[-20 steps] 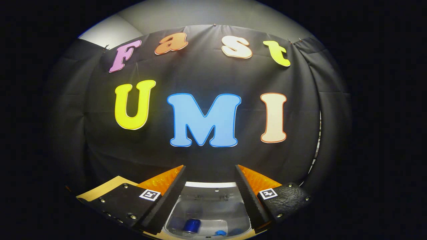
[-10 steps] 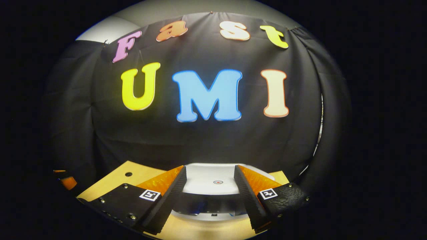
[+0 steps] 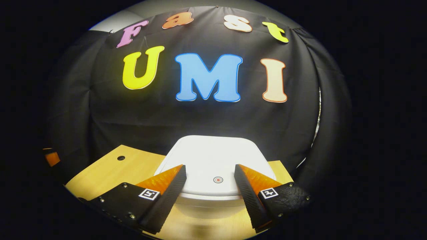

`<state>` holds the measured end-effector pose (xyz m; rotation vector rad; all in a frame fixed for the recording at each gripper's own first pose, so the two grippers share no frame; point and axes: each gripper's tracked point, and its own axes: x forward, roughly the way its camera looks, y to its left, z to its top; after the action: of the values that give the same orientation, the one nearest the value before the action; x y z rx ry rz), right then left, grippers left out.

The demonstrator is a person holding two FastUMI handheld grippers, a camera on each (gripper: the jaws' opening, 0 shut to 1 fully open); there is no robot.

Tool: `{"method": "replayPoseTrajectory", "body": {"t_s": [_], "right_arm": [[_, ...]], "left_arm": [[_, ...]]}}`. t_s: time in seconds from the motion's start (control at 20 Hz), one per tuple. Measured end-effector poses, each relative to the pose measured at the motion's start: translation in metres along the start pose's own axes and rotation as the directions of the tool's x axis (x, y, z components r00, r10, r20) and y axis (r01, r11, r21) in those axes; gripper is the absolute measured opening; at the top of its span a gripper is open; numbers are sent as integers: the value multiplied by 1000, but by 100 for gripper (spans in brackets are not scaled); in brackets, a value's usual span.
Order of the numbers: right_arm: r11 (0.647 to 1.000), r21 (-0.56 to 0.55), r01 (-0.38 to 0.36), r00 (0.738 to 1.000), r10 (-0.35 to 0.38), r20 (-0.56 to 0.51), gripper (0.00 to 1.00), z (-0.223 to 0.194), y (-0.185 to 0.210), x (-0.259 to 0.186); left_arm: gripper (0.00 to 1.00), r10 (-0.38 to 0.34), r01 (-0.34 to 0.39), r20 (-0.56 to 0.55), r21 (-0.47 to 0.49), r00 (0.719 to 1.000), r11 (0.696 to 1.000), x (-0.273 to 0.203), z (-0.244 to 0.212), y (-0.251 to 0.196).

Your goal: Press the lid of the desktop garbage bin to open it, pick up the crumpled paper on the desktop and throw it into the bin, then pick up the pop can on the desktop and drop it into the bin, and finally close the garbage bin lid.

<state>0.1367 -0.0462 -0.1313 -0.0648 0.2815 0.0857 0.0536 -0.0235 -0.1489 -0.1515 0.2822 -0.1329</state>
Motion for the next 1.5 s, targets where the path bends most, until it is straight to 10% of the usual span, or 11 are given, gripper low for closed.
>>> {"method": "replayPoseTrajectory", "body": {"t_s": [1.5], "right_arm": [[997,65,33,991,-42,130,94,-9,-1,-17]], "left_arm": [[94,-23,22,-19,-38,1000,999,-11,-18,-11]]}}
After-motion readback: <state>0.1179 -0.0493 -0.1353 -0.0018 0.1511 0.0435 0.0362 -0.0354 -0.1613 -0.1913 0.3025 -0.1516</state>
